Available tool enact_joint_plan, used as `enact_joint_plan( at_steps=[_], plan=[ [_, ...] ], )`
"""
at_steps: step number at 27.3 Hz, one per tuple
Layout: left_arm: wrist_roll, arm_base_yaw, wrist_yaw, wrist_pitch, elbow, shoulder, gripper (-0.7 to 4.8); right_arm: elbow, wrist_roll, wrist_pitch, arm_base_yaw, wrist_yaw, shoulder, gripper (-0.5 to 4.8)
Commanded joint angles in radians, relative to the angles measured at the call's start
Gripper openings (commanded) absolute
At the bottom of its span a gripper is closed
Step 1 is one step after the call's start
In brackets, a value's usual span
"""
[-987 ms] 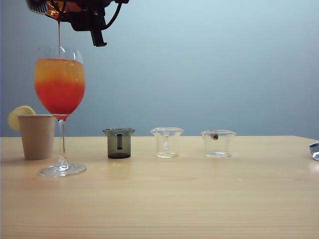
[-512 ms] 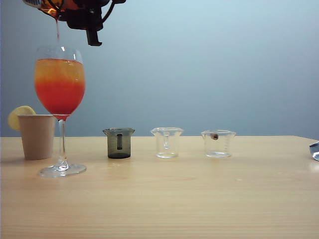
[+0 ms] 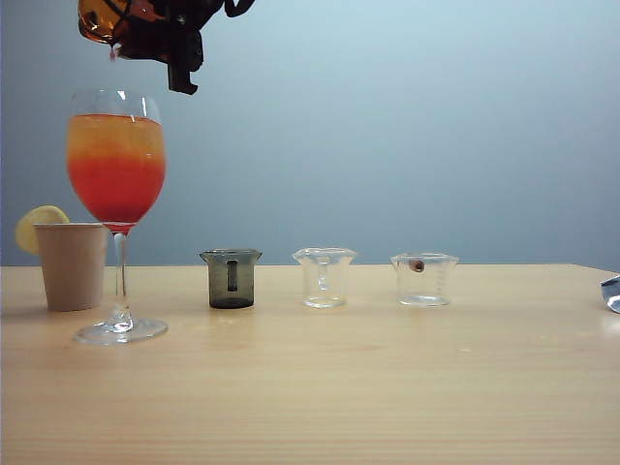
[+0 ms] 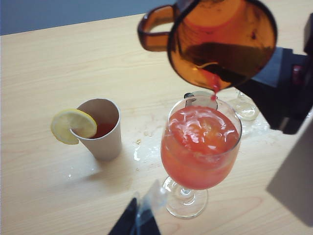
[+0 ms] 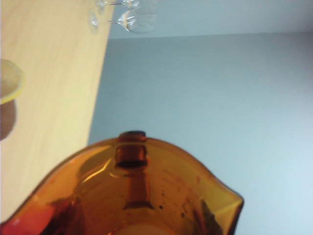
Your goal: Pick up the fourth measuring cup from the left, pour the grenadine inside into the goblet, and finally put the measuring cup back in its original place.
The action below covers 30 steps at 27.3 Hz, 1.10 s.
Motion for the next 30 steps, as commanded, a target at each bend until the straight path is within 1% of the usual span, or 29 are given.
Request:
enact_joint_plan(
  at_steps=[1, 4, 6, 7, 8, 9, 11, 16, 17, 20, 22, 25, 30],
  plan=[
    [-0.002, 0.000, 0.004, 0.006, 0.002, -0.002, -0.04, 0.003, 0.101, -0.021, -0.003, 0.002, -0.018, 1.02],
    [-0.002, 0.000, 0.004, 0.006, 0.002, -0.002, -0.04, 0.003, 0.198, -0.027, -0.010, 0.002, -0.023, 1.00],
    [-0.002, 0.000, 0.004, 0.006, 0.002, -0.002, -0.04, 0.003, 0.294, -0.026, -0.016, 0.001, -0.027, 0.76],
    [-0.002, 0.000, 0.004, 0.006, 0.002, -0.002, -0.04, 0.003, 0.409, -0.026, -0.022, 0.000, -0.032, 0.75],
    [-0.002, 0.000, 0.004, 0.006, 0.002, -0.002, -0.04, 0.003, 0.460, -0.024, -0.027, -0.003, -0.032, 0.75],
    [-0.002, 0.000, 0.004, 0.005, 0.002, -0.002, -0.04, 0.003, 0.554, -0.022, -0.034, -0.011, -0.032, 0.75],
    [-0.002, 0.000, 0.004, 0.006, 0.002, -0.002, -0.04, 0.003, 0.626, -0.021, -0.046, -0.030, -0.033, 0.75],
    [-0.002, 0.000, 0.004, 0.006, 0.002, -0.002, -0.04, 0.003, 0.845, -0.035, -0.066, -0.030, -0.040, 0.75],
    [-0.002, 0.000, 0.004, 0.006, 0.002, -0.002, -0.04, 0.002, 0.912, -0.060, -0.076, -0.027, -0.048, 0.75],
    [-0.002, 0.000, 0.004, 0.006, 0.002, -0.002, -0.04, -0.001, 1.038, -0.117, -0.105, -0.029, -0.069, 0.75],
    [-0.002, 0.000, 0.004, 0.006, 0.002, -0.002, -0.04, -0.014, 1.095, -0.135, -0.124, -0.043, -0.085, 0.76],
    [-0.002, 0.000, 0.004, 0.005, 0.002, -0.002, -0.04, -0.051, 1.147, -0.134, -0.153, -0.071, -0.111, 0.75],
    [-0.002, 0.000, 0.004, 0.006, 0.002, -0.002, -0.04, -0.158, 1.204, -0.114, -0.195, -0.066, -0.180, 0.74]
  ],
)
